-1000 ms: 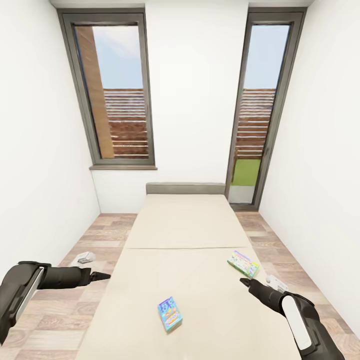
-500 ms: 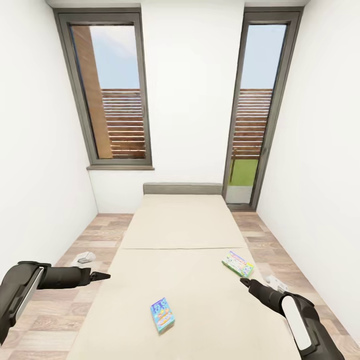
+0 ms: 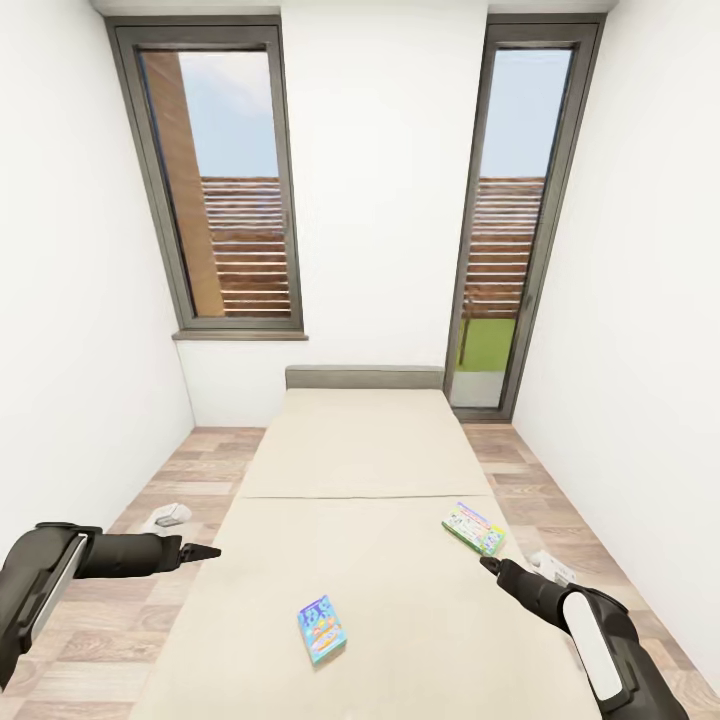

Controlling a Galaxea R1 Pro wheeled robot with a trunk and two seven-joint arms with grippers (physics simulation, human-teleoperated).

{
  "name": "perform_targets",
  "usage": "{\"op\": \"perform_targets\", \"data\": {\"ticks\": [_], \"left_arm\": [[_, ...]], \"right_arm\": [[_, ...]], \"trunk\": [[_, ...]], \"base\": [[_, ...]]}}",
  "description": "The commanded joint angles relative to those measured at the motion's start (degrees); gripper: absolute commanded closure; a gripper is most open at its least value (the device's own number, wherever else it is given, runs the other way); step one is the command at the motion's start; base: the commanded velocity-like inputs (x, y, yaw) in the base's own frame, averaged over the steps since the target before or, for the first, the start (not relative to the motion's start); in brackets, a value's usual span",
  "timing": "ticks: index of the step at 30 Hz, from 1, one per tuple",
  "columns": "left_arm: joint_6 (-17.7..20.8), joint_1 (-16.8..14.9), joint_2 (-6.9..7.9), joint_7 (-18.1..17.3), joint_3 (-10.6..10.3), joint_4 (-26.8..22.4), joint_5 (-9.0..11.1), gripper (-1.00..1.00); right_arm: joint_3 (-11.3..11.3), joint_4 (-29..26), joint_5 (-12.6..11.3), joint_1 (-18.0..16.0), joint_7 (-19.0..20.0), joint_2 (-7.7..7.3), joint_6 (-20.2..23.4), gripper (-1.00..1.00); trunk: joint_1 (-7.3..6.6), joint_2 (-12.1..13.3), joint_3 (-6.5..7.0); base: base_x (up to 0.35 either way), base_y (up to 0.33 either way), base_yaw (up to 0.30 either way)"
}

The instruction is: Put all the toys in the child's room - the three board games (two on the bed and one on the table), the two jigsaw puzzles on the table, and the tennis ball on the table - inside the toy box on the table in the child's room.

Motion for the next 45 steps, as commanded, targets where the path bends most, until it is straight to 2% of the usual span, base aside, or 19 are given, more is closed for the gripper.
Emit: {"op": "perform_targets", "data": {"ticks": [1, 15, 45], "left_arm": [[0.46, -0.02, -0.01, -0.20, 0.05, 0.00, -0.01, -1.00], [0.45, -0.01, 0.00, -0.19, 0.04, 0.01, 0.00, -1.00], [0.44, -0.02, -0.07, -0.10, -0.02, 0.01, 0.00, -1.00]], "right_arm": [[-0.09, -0.03, -0.08, -0.02, 0.07, 0.01, 0.29, -1.00], [-0.01, -0.03, -0.07, -0.02, -0.01, 0.06, 0.28, -1.00], [0.00, 0.03, -0.07, -0.02, -0.01, 0.05, 0.28, -1.00]], "trunk": [[0.02, -0.05, -0.03], [0.02, -0.05, -0.03], [0.02, -0.05, -0.03]], "base": [[0.000, -0.003, 0.000], [0.004, -0.001, 0.000], [0.084, 0.006, 0.000]]}}
